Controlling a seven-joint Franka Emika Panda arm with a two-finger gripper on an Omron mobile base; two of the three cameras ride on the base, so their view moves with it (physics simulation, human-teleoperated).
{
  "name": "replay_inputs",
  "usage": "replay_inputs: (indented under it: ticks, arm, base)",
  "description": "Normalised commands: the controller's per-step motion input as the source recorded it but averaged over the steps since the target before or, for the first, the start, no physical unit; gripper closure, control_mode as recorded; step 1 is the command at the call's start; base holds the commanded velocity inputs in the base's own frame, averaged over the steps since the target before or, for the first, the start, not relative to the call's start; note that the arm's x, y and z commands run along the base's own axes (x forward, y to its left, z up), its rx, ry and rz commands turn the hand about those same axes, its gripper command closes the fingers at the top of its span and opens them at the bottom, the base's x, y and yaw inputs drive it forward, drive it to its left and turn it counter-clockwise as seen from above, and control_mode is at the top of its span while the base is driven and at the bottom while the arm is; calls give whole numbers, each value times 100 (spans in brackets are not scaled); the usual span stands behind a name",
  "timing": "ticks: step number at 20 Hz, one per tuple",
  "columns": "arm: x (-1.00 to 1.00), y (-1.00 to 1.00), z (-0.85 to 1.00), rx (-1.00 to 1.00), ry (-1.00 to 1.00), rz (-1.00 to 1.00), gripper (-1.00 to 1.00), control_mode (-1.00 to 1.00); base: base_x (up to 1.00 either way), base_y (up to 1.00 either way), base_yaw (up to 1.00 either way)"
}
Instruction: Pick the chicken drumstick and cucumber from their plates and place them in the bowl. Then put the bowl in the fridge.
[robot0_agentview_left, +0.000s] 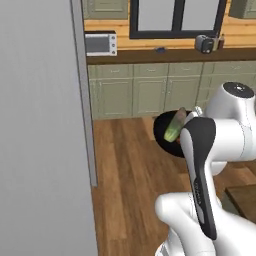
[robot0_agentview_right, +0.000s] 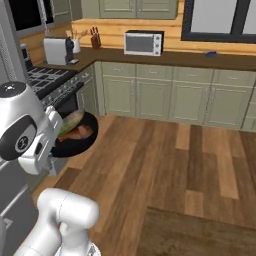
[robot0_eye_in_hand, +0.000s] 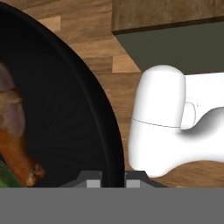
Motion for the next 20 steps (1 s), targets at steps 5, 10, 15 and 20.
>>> replay_inputs:
  ticks: [5,10,15,20]
  arm:
    - [0,0,0,0,0,0,100,100]
    - [0,0,0,0,0,0,100,100]
    - [0,0,0,0,0,0,100,100]
    - [0,0,0,0,0,0,100,100]
  base:
    - [71,-25,32]
    - [96,-3,54]
    - [72,-55,66]
    - [30,-41,75]
